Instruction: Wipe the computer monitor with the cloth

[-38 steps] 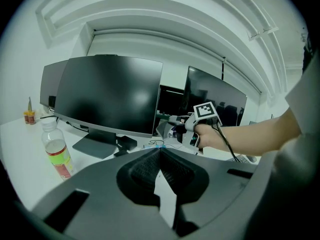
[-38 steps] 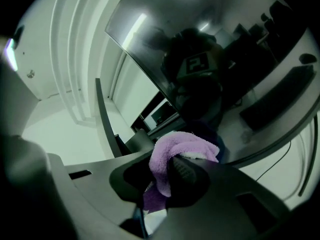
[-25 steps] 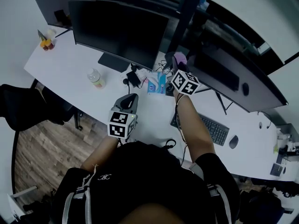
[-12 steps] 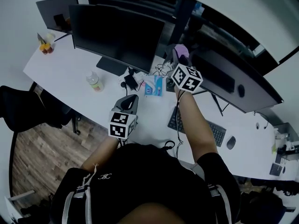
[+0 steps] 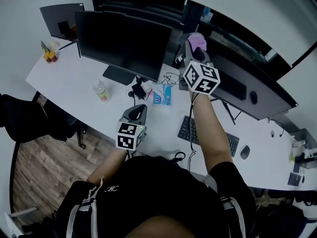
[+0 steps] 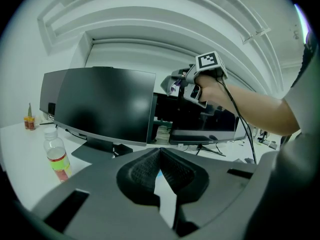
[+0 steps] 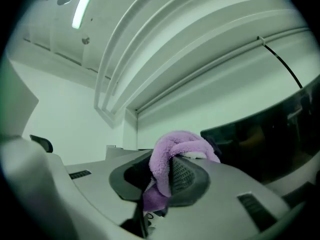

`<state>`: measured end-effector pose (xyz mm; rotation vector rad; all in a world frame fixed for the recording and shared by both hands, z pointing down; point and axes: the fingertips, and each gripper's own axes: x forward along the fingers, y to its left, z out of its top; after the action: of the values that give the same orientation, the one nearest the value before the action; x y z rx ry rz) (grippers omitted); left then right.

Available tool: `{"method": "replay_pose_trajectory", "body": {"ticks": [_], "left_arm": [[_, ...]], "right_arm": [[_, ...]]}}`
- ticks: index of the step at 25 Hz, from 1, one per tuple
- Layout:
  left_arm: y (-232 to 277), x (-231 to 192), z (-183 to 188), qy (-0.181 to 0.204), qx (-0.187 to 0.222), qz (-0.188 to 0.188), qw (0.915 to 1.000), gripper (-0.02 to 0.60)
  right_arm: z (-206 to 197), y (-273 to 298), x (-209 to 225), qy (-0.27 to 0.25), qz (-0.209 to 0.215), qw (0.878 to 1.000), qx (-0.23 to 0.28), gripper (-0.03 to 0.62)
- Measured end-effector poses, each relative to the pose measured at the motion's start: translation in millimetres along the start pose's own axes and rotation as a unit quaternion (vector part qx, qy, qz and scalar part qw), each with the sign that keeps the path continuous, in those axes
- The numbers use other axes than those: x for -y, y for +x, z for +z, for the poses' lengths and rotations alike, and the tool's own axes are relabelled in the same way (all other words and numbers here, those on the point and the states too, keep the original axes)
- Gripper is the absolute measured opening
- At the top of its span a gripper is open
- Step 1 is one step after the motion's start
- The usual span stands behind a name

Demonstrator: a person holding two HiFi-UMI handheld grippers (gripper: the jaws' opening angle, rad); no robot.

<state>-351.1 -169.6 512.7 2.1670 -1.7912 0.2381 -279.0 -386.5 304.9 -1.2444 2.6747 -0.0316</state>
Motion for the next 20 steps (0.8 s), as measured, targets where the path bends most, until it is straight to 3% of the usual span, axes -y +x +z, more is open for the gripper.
{"method": "replay_pose_trajectory", "body": {"ticks": [7, 11, 16, 20], "left_arm": [[-14.6, 13.1, -2.9, 0.005, 0.001, -0.008, 0.9999, 0.014], [-23.9, 21.0, -2.9, 0.008, 0.005, -0.01, 0.9999, 0.014], [-33.6, 38.1, -0.8, 0.014, 0.016, -0.018, 0.9996, 0.014], [-39.9, 54.3, 3.3, 0.023, 0.023, -0.03, 0.999, 0.014]], "right_arm": [[28.0, -29.9, -29.3, 0.027, 0.05, 0.998, 0.019, 0.086], [38.4, -74.8, -41.2, -0.011, 0.072, 0.997, 0.037, 0.086], [24.9, -151.8, -39.5, -0.065, 0.057, 0.996, 0.031, 0.087], [-3.2, -214.2, -19.2, -0.05, 0.007, 0.999, 0.009, 0.087]]}}
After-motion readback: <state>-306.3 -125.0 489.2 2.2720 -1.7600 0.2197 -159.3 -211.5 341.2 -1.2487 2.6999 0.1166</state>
